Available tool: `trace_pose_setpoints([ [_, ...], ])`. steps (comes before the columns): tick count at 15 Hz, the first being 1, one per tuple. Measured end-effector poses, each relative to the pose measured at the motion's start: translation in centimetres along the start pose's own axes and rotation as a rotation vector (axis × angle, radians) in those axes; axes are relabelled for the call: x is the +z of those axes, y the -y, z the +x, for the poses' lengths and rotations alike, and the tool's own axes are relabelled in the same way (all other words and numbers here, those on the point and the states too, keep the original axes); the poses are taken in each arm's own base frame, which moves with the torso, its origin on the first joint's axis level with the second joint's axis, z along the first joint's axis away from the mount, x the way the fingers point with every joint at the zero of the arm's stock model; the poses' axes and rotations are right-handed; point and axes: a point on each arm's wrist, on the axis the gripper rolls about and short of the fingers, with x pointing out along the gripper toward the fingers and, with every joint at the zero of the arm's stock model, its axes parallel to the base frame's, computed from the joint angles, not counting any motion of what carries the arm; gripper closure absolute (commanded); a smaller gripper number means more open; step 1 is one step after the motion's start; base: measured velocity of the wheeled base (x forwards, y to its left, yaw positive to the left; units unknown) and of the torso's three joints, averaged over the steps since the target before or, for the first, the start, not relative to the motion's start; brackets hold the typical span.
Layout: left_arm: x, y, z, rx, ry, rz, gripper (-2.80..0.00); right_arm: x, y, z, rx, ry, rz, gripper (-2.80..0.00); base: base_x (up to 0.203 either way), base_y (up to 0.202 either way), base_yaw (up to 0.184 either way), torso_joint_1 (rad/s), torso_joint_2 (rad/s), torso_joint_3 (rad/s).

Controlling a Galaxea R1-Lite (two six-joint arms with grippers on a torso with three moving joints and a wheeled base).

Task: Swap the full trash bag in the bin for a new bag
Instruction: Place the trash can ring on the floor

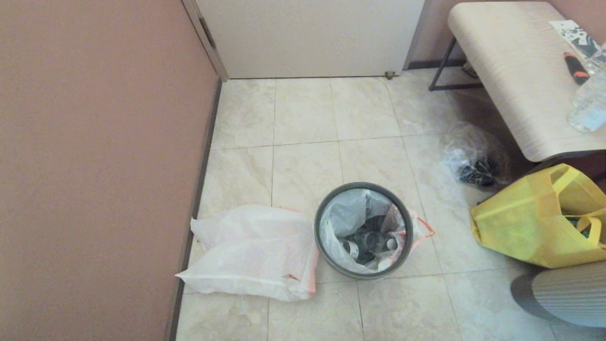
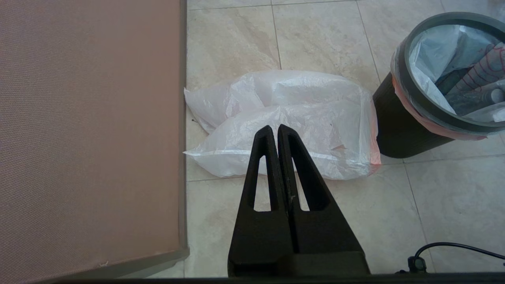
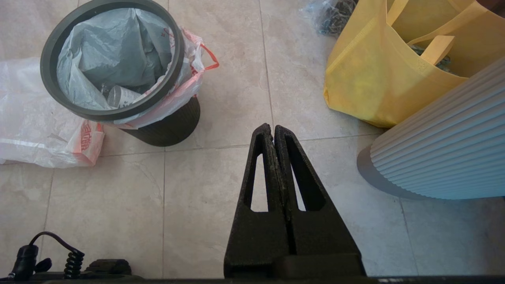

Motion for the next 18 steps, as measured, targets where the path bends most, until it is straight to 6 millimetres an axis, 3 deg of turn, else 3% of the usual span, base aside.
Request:
trace_pose_setpoints([
  [18, 0.0, 0.0, 0.0, 0.0, 0.0, 0.0, 0.0, -0.03, 0.02, 0.06, 0.007, -0.013, -0.01, 0.0, 0.0, 0.0, 0.0, 0.0, 0.0, 0.0],
])
